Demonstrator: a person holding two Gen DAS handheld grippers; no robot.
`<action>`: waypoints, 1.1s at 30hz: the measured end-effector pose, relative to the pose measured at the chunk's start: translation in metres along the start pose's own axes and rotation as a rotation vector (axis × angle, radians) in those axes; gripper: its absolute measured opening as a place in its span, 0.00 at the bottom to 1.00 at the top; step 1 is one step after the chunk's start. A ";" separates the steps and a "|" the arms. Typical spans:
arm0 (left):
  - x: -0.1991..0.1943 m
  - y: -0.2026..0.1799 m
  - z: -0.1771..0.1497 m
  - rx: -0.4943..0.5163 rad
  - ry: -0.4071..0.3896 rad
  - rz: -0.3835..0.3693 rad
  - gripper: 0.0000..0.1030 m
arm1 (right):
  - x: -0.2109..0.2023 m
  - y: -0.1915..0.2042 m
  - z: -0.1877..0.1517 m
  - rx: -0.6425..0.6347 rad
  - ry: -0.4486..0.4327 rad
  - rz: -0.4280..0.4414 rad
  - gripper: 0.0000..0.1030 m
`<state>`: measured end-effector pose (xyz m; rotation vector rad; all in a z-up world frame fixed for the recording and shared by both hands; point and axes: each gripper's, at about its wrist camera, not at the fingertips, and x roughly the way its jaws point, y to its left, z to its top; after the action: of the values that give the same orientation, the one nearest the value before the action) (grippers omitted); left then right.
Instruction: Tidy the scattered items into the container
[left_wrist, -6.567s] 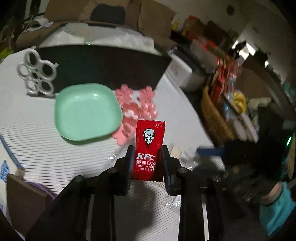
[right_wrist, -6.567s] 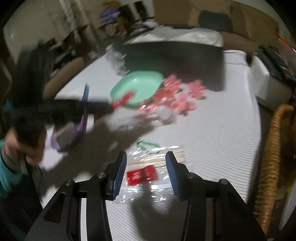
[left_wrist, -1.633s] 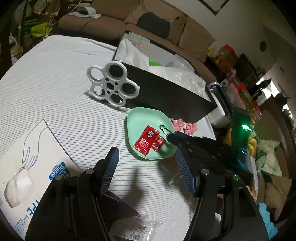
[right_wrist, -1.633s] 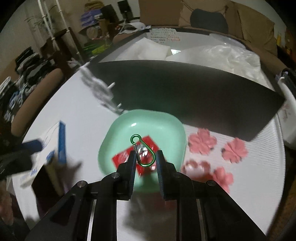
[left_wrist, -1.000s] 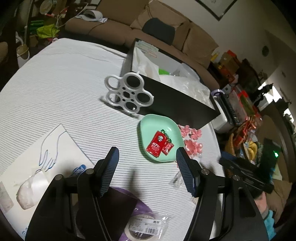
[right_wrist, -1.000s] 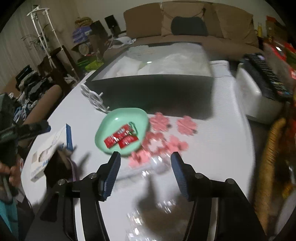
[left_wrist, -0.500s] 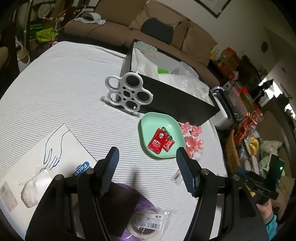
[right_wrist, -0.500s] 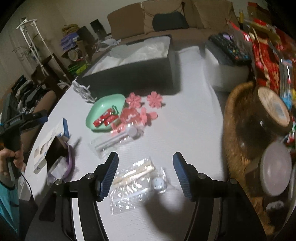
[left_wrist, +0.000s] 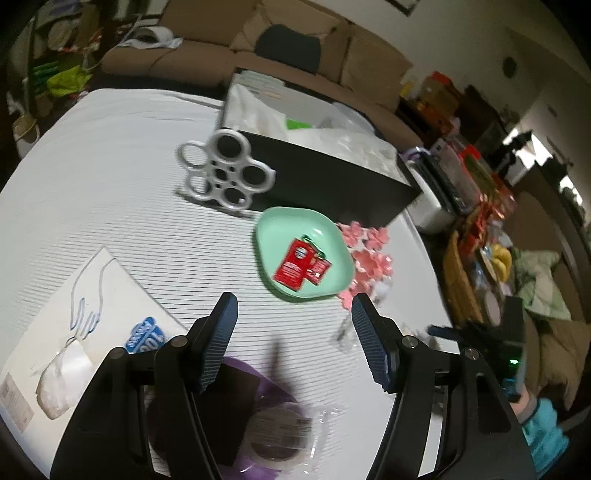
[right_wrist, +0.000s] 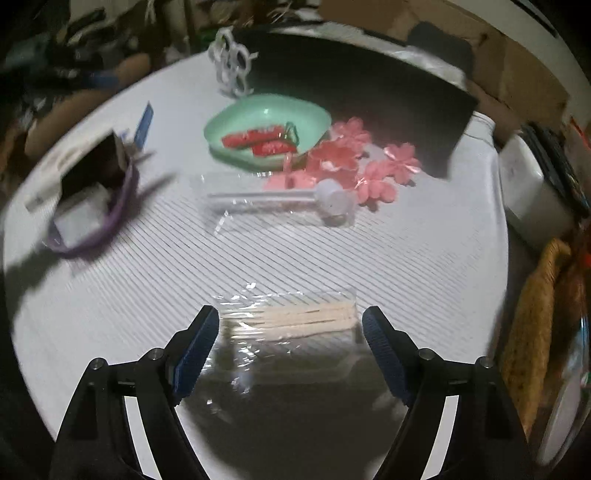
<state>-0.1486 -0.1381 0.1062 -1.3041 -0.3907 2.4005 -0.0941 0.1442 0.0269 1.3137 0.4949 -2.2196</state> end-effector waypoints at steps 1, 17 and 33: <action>0.001 -0.002 0.000 0.004 0.003 -0.003 0.60 | 0.006 -0.003 0.000 0.002 0.017 0.023 0.81; 0.015 -0.036 -0.007 0.088 0.051 -0.080 0.60 | 0.027 0.007 -0.012 -0.068 0.042 0.040 1.00; 0.039 -0.072 -0.017 0.125 0.144 -0.198 0.60 | 0.007 -0.017 -0.012 0.175 0.021 0.221 0.69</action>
<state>-0.1397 -0.0555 0.0979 -1.3073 -0.3087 2.1189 -0.0985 0.1631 0.0158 1.4078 0.1557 -2.1043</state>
